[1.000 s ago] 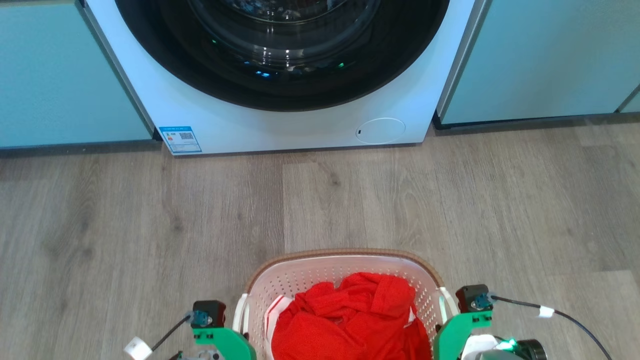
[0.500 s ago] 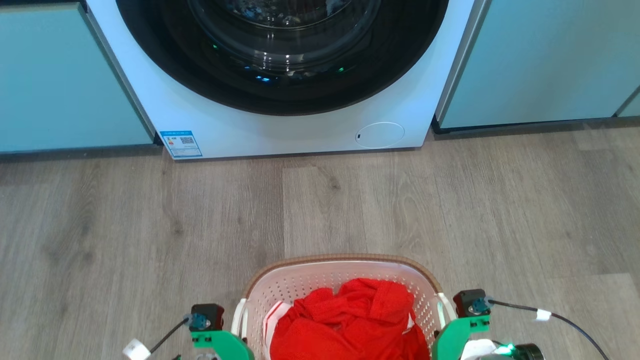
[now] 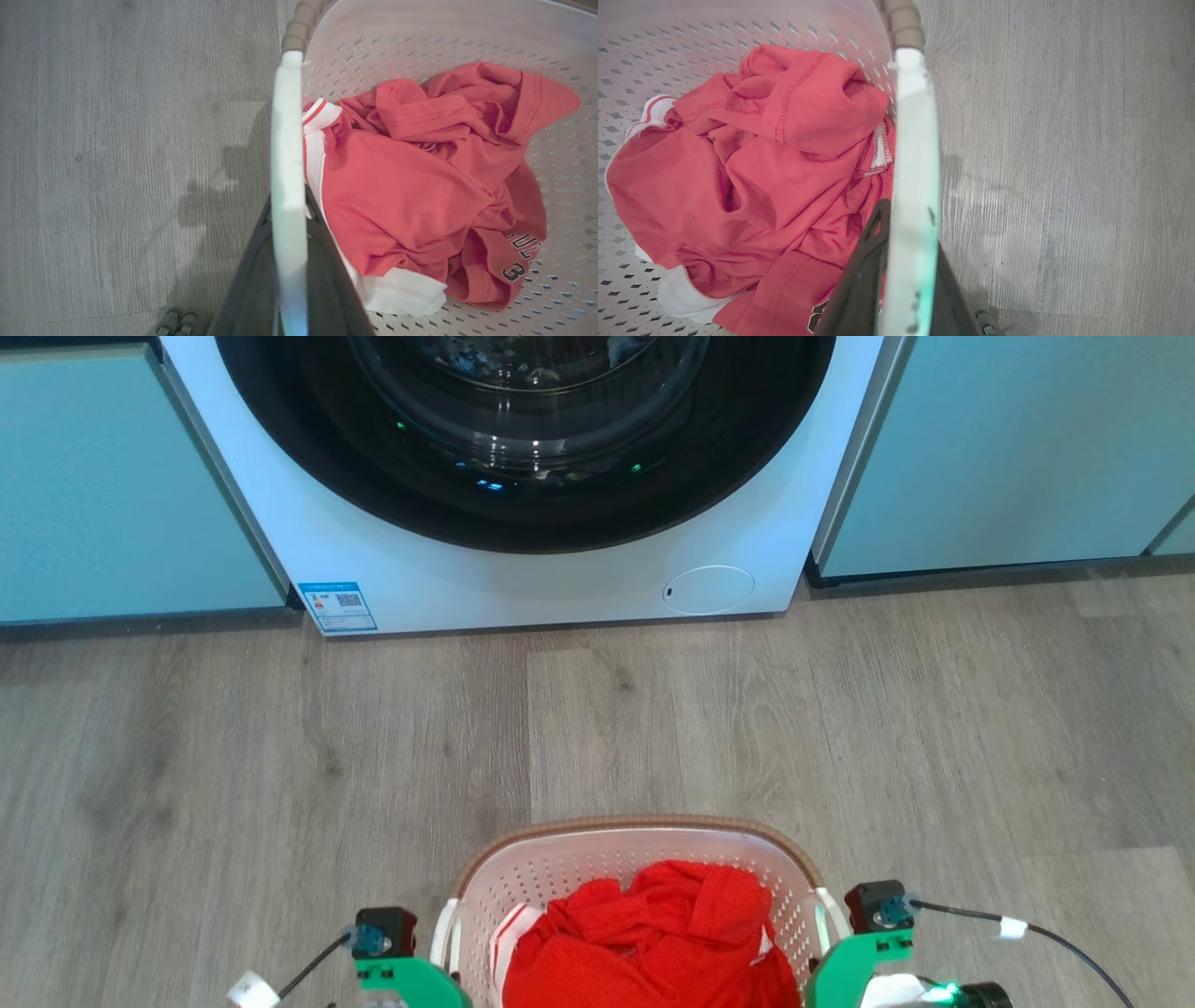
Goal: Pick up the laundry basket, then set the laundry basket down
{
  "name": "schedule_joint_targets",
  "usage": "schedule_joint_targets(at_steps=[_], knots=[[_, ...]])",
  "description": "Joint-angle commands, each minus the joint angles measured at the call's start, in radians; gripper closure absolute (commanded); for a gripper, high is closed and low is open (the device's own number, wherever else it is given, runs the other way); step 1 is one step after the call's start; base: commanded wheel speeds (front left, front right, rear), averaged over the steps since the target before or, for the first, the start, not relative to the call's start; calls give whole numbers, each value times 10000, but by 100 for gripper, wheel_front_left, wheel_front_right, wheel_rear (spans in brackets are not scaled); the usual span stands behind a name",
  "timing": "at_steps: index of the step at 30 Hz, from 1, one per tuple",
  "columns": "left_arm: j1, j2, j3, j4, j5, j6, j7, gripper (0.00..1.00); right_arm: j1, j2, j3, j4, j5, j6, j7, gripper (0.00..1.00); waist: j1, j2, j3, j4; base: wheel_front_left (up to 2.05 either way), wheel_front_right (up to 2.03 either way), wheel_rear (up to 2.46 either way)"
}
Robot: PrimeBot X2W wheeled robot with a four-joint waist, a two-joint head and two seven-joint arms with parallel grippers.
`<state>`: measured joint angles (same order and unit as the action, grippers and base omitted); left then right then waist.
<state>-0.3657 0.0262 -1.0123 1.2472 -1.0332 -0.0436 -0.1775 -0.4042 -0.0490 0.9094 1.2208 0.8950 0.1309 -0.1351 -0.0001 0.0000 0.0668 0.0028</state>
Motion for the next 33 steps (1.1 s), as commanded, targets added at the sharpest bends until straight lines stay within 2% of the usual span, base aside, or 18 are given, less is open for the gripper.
schedule_joint_targets(at_steps=[1, 18, 25, 33], knots=[[-263, 240, 167, 17, -120, 15, -145, 100, -183, -12, 218, -62, 20, -2, -193, 100, 1, 0, -6, -3, 0, 0, 0], [-426, 240, 25, 123, -445, 20, -286, 100, -432, -12, 622, 60, 425, -2, -384, 100, 1, 0, 214, 2, 0, 0, 0], [-980, 240, 70, 146, -509, 22, -506, 100, -1022, -12, 684, 129, 480, -2, -605, 100, 1, 0, 847, 43, 0, 0, 0], [-2109, 253, 178, 213, -426, 54, -694, 100, -2051, -12, 681, 243, 432, -2, -827, 100, 1, 0, 2045, 112, 0, 0, 0]])
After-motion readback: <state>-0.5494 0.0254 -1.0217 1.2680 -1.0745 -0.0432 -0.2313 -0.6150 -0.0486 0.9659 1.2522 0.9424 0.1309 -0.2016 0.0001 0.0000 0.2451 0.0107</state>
